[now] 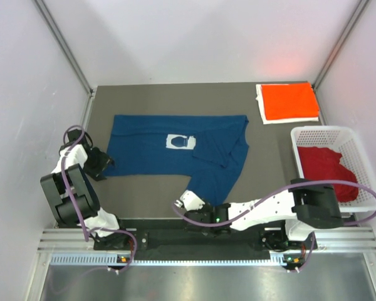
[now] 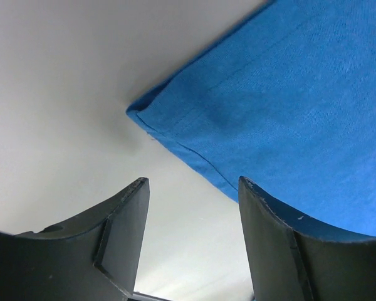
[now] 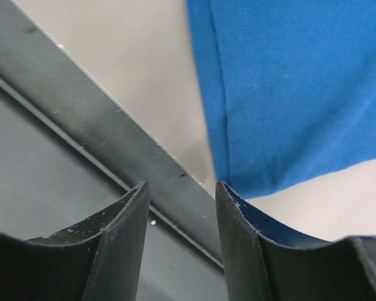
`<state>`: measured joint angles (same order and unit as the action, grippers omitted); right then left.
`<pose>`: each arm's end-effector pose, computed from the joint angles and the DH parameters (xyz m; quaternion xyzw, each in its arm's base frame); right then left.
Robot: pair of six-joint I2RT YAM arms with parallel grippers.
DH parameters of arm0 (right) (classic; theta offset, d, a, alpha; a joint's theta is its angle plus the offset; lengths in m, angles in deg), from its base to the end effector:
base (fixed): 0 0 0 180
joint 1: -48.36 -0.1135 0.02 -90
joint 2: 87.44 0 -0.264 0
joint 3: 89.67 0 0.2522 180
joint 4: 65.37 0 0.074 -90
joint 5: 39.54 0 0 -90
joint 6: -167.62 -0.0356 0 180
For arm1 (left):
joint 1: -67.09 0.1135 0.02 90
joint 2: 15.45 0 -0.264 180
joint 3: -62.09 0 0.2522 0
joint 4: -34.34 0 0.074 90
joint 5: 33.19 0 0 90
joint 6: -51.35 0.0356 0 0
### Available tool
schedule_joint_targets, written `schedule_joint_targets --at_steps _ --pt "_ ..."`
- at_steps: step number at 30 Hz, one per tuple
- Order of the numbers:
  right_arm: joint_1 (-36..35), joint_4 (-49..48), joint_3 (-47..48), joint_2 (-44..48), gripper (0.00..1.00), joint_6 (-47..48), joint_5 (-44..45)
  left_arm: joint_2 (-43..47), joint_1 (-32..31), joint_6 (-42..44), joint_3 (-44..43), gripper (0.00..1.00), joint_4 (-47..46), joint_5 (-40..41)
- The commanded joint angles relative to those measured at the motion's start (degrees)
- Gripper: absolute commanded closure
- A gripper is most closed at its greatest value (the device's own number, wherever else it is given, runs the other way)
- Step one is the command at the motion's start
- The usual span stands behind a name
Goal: Fold and stack the t-shirts
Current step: Fold the tshirt
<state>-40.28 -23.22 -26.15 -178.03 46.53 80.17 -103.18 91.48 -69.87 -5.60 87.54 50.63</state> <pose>0.0244 0.2840 0.1646 -0.4171 0.8556 0.0242 0.3056 0.2548 0.1113 0.1861 -0.4539 0.8775 -0.0619 0.1421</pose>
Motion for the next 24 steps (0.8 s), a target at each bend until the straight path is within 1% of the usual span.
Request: schedule_joint_targets --at_steps 1,7,13,20,24 --pt "-1.18 5.18 3.94 -1.35 0.53 1.30 6.40 -0.34 0.84 -0.94 -0.21 0.36 -3.23 0.46" --pt "-1.27 5.45 2.71 -0.55 0.54 2.35 8.43 -1.75 1.37 -0.95 -1.88 0.38 -3.14 0.90" --pt "-1.18 6.24 4.38 -4.07 0.54 5.16 8.08 -2.19 1.37 -1.12 -1.53 0.38 -3.67 0.29" --pt "-1.10 8.35 5.97 -7.76 0.55 4.73 7.99 -1.57 1.37 -0.94 -1.53 0.39 -3.32 1.34" --pt "-0.75 8.27 5.70 -7.32 0.60 4.46 7.91 -1.31 1.37 -0.86 -1.61 0.39 -3.32 1.34"
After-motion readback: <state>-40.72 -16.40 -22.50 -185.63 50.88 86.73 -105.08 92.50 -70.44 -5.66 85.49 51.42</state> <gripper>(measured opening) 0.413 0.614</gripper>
